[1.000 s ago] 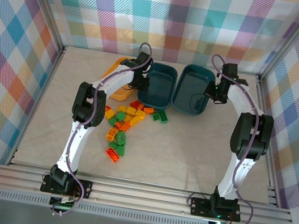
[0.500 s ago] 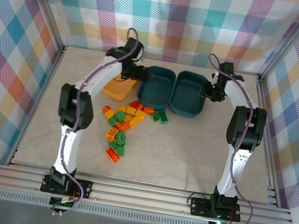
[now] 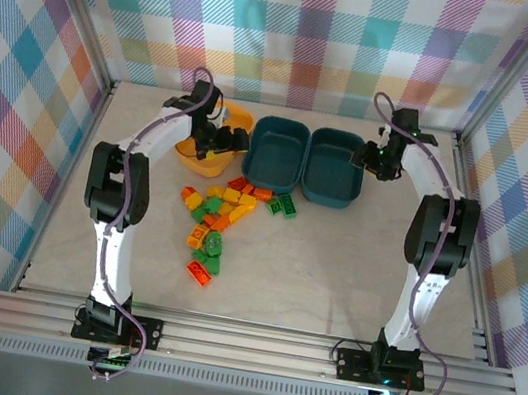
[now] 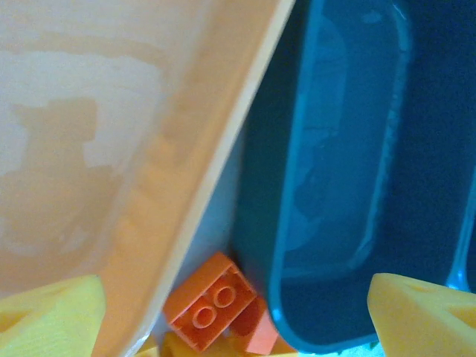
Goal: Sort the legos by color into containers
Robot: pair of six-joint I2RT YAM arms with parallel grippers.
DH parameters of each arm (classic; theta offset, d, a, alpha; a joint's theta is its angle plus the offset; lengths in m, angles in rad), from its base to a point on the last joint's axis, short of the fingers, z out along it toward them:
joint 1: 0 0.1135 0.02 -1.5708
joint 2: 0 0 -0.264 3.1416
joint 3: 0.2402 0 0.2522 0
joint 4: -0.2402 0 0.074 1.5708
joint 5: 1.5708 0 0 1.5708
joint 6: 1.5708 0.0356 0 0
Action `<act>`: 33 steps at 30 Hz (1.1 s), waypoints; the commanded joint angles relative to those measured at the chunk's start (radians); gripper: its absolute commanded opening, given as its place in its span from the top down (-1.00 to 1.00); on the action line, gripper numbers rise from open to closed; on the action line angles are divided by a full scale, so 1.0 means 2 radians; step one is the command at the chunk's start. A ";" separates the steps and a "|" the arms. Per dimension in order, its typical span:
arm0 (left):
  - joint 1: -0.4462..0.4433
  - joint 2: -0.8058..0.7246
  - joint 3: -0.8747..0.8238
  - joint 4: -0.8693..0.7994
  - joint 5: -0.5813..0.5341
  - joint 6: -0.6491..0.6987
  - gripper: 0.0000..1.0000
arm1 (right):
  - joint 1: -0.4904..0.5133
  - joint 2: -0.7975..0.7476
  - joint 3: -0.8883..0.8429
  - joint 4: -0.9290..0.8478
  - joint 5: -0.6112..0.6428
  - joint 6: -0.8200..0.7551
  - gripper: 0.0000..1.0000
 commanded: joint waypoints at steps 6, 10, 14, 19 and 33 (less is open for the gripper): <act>-0.033 0.026 0.020 0.043 0.062 -0.042 -0.86 | -0.004 -0.125 -0.137 0.061 -0.010 0.055 -0.11; -0.042 0.042 0.046 0.044 0.071 -0.051 -0.86 | -0.004 -0.169 -0.175 0.064 -0.018 0.058 -0.13; -0.048 0.040 0.056 0.055 0.077 -0.065 -0.87 | 0.001 -0.207 -0.205 0.063 -0.025 0.065 -0.17; -0.046 0.022 0.070 0.027 0.040 -0.050 -0.88 | 0.040 -0.255 -0.233 0.050 -0.003 0.067 -0.19; -0.001 -0.411 -0.339 0.043 -0.160 -0.168 -1.00 | 0.420 -0.238 -0.267 0.061 0.119 0.153 -0.28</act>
